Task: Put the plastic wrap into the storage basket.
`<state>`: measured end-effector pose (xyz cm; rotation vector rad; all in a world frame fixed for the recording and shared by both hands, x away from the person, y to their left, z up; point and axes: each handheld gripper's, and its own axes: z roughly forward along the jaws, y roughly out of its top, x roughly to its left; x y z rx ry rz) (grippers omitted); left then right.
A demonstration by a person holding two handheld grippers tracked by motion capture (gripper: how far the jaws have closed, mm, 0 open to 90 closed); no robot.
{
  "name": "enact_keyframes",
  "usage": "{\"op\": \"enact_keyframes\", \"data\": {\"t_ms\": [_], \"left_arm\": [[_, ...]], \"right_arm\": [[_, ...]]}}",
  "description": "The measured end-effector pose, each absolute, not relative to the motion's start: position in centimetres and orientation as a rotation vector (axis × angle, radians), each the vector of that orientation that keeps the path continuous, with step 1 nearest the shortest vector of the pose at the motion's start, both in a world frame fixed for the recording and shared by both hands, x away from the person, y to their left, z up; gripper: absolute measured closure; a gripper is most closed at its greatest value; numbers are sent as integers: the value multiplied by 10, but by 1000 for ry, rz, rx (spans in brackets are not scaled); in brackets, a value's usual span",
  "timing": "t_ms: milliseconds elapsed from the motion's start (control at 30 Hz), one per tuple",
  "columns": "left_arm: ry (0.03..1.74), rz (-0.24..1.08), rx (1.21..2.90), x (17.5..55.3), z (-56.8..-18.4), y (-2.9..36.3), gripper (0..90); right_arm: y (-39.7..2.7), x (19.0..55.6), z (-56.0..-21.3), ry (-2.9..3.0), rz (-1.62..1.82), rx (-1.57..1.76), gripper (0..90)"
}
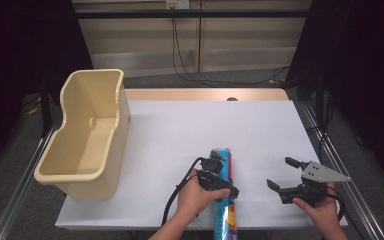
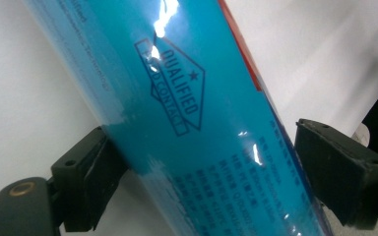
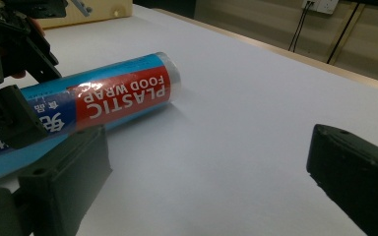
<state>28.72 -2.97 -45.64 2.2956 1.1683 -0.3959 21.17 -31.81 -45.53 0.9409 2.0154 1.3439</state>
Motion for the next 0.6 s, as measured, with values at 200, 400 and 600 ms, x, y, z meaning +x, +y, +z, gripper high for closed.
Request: {"op": "enact_keyframes", "data": {"t_ms": [200,400,600], "left_arm": [[1158,-390,2330,291,-455,-25,156],[1173,-366,2352,296,-451,-14,185],[1216,-343,2355,304,-443,7,217]], "right_arm": [[-319,211,-455,2014,1344,943,22],[-319,211,-455,2015,1344,942,22],[-318,212,-456,2016,1337,945,24]]}}
